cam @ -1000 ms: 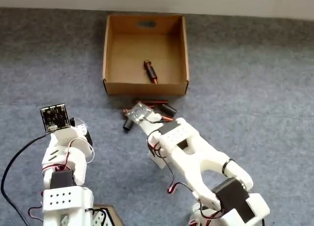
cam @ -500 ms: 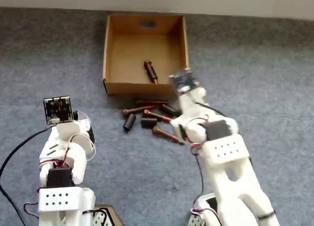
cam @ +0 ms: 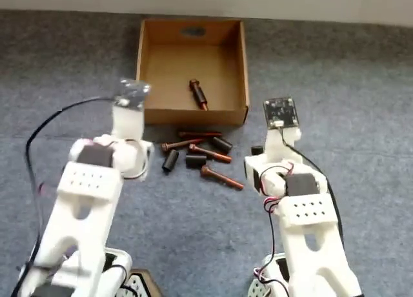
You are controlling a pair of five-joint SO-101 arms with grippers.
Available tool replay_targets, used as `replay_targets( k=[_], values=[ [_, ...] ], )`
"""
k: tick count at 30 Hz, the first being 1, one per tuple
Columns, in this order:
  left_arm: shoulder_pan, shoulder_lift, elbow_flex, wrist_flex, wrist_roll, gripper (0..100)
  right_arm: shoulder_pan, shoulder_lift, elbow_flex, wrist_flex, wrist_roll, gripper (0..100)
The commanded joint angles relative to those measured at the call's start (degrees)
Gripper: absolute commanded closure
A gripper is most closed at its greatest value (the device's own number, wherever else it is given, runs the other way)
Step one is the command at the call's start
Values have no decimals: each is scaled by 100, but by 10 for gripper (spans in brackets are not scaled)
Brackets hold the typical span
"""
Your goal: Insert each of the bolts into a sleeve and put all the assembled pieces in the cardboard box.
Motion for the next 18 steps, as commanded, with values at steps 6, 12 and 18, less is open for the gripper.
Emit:
replay_targets(
  k=[6, 12, 18],
  values=[
    [1323, 1930, -1613, 431, 2971, 790, 1147, -145, 66, -321, -114, 993],
    [2527, 2492, -1895, 308, 3095, 787, 1727, -145, 84, -602, -114, 993],
    [2765, 3530, -2026, -607, 3587, 786, 1851, -145, 84, -602, -114, 993]
  ],
)
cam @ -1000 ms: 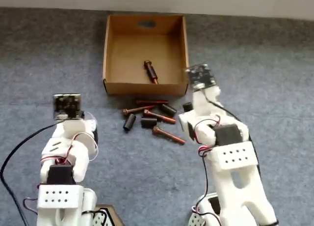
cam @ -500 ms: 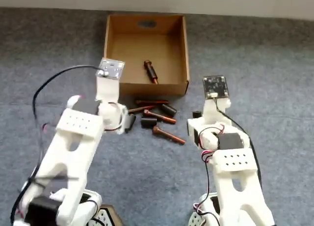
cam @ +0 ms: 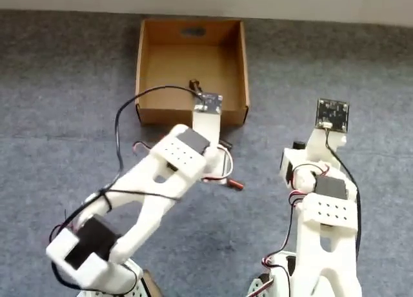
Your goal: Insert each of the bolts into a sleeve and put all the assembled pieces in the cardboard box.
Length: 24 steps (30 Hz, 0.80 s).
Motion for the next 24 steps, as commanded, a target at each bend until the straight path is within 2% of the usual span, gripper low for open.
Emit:
replay_targets(
  k=[1, 8, 19, 24],
  values=[
    [84, 514, -321, -404, 281, 788, 136, -145, -13, -110, -62, 993],
    [-127, 1596, -1235, -404, 1020, 788, 127, -145, -13, -110, -62, 993],
    [-119, 2114, -1358, -281, 1037, 790, 127, -145, -13, -101, -62, 993],
    [-110, 2088, -1622, 624, 1011, 799, 127, -145, -13, -92, -62, 993]
  ],
)
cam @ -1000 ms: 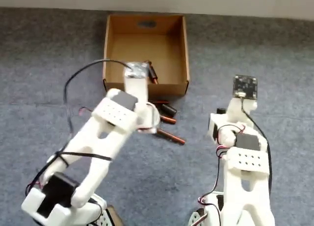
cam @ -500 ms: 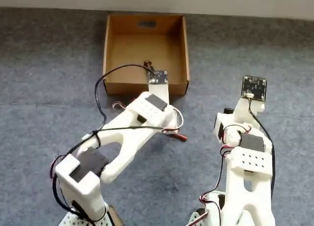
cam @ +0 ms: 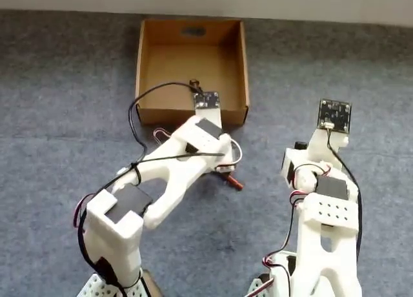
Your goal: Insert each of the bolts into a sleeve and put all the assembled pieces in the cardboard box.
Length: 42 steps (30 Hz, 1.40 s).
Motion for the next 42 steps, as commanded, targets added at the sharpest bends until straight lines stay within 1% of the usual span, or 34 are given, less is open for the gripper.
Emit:
replay_targets(
  k=[1, 3, 6, 8, 10, 13, 17, 21, 23, 24, 28, 31, 32, 33, 34, 35, 36, 39, 42],
  values=[
    [-40, -13, -207, 651, -18, 817, 31, -145, -13, -92, -62, 993],
    [-48, -13, -303, 826, -26, 882, 31, -145, -13, -92, -62, 993],
    [-48, 22, -330, 844, -26, 998, 31, -145, -13, -92, -62, 993],
    [-31, 40, -295, 870, -35, 979, 31, -145, -13, -84, -62, 993],
    [-31, 40, -286, 888, -281, 978, 31, -145, -13, -84, -62, 993],
    [-75, 4, -286, 897, -967, 991, 31, -145, -13, -84, -62, 993],
    [-171, 40, -330, 1125, -2303, 990, 31, -145, -13, -75, -62, 993],
    [-312, 57, -268, 1064, -3780, 989, 31, -145, -13, -75, -62, 993],
    [-435, 48, -268, 1046, -4369, 989, 31, -145, -13, -75, -62, 993],
    [-488, 48, -268, 1055, -4554, 989, 31, -145, -13, -75, -62, 993],
    [-602, 48, -251, 1090, -4686, 986, 31, -145, -13, -75, -62, 993],
    [-593, 48, -198, 1090, -4686, 926, 31, -145, -4, -75, -62, 993],
    [-585, 48, -145, 1081, -4686, 921, 31, -145, -4, -75, -62, 993],
    [-585, 4, -110, 1073, -4686, 942, 31, -145, -4, -75, -62, 993],
    [-585, -4, -92, 1081, -4686, 988, 31, -145, -4, -75, -62, 993],
    [-593, -13, -92, 1099, -4686, 998, 31, -154, -4, -75, -62, 993],
    [-602, -40, -101, 1169, -4695, 986, 31, -154, -4, -75, -62, 993],
    [-699, -382, 40, 1213, -4695, 993, 31, -154, -4, -66, -70, 993],
    [-848, -1226, 444, 1204, -4703, 993, 31, -154, -4, -66, -378, 993]
  ],
)
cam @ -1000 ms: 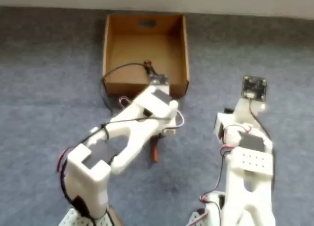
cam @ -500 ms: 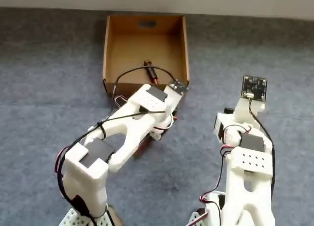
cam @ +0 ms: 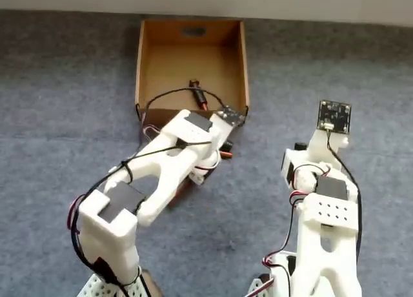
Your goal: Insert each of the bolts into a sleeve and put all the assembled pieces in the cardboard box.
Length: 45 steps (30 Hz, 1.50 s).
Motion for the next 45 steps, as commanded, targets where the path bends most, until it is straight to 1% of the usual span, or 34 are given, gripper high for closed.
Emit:
replay_targets(
  k=[1, 6, 10, 14, 16, 17, 20, 24, 29, 33, 37, 39, 42, 45],
  values=[
    [-259, -1244, 391, 79, -44, 993, 31, -154, -48, -66, -290, 993],
    [-620, -3319, 1411, -281, -35, 993, -22, -154, -48, -66, -316, 993],
    [-1077, -4567, 1930, -651, -9, 993, -391, -347, -57, 119, -316, 993],
    [-1552, -5244, 1947, -721, 18, 993, -971, -1516, 171, 435, -316, 993],
    [-1622, -5499, 1938, -721, 35, 993, -1332, -2325, 585, 374, -308, 993],
    [-1622, -5622, 1938, -730, 149, 993, -1516, -2712, 813, 277, -299, 993],
    [-1622, -6070, 1956, -1073, 791, 993, -1965, -3714, 1455, -101, -299, 993],
    [-1596, -6756, 1965, -1582, 1459, 992, -2246, -4338, 1921, -409, -290, 993],
    [-998, -7292, 1974, -2022, 1591, 992, -2571, -4382, 2246, -1121, -290, 993],
    [-286, -7371, 1974, -2435, 1591, 992, -2870, -4400, 2782, -2202, -281, 993],
    [171, -7363, 1974, -2725, 1591, 992, -2985, -4409, 3275, -3204, -281, 993],
    [426, -7363, 1974, -2760, 1591, 992, -2985, -4418, 3371, -3389, -281, 993],
    [690, -7363, 1956, -2813, 1582, 992, -2985, -4418, 3363, -3389, -281, 993],
    [778, -7354, 1974, -3305, 1574, 992, -2985, -4426, 3354, -3407, -281, 993]
  ],
)
